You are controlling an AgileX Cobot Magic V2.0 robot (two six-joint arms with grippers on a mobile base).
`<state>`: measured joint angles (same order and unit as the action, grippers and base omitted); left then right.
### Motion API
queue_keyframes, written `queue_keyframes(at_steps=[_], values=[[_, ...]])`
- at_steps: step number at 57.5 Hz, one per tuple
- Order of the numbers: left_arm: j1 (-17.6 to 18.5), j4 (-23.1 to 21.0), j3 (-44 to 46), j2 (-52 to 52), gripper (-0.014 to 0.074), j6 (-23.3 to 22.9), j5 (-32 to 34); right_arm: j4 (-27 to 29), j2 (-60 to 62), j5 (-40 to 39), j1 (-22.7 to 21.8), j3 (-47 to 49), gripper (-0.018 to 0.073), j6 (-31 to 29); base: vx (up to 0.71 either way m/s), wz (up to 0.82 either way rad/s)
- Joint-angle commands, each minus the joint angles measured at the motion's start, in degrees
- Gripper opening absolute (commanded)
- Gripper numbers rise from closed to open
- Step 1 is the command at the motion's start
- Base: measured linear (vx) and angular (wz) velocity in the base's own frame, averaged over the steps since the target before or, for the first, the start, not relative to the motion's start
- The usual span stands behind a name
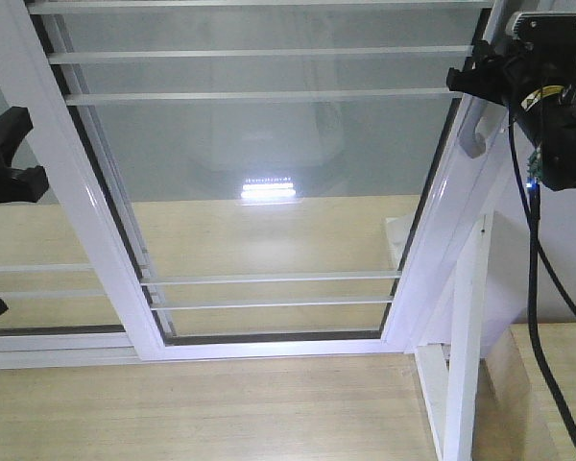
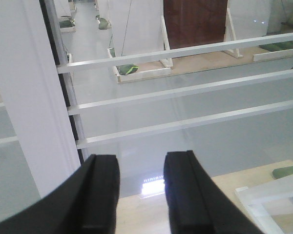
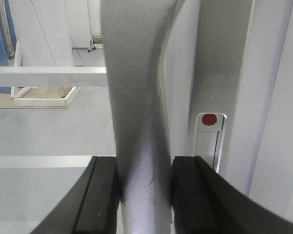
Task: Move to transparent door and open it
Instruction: 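Close the right gripper around the curved silver door handle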
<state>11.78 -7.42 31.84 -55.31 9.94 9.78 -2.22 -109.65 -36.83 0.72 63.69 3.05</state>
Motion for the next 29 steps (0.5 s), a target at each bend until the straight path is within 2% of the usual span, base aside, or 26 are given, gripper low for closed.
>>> queue_keyframes(at_steps=[1,14,29], values=[[0.2,-0.4,2.1,0.7,0.038,-0.2,4.4,-0.7,2.8,-5.1,-0.2,1.8,0.0265,-0.4,0.0,0.0],[0.2,-0.4,2.1,0.7,0.038,-0.2,4.4,-1.0,2.8,-5.1,0.1,1.8,0.0245,-0.2,0.0,0.0],[0.2,-0.4,2.1,0.7,0.038,-0.2,4.4,-5.0,2.8,-5.1,4.0,1.8,0.0245,-0.3,0.0,0.0]])
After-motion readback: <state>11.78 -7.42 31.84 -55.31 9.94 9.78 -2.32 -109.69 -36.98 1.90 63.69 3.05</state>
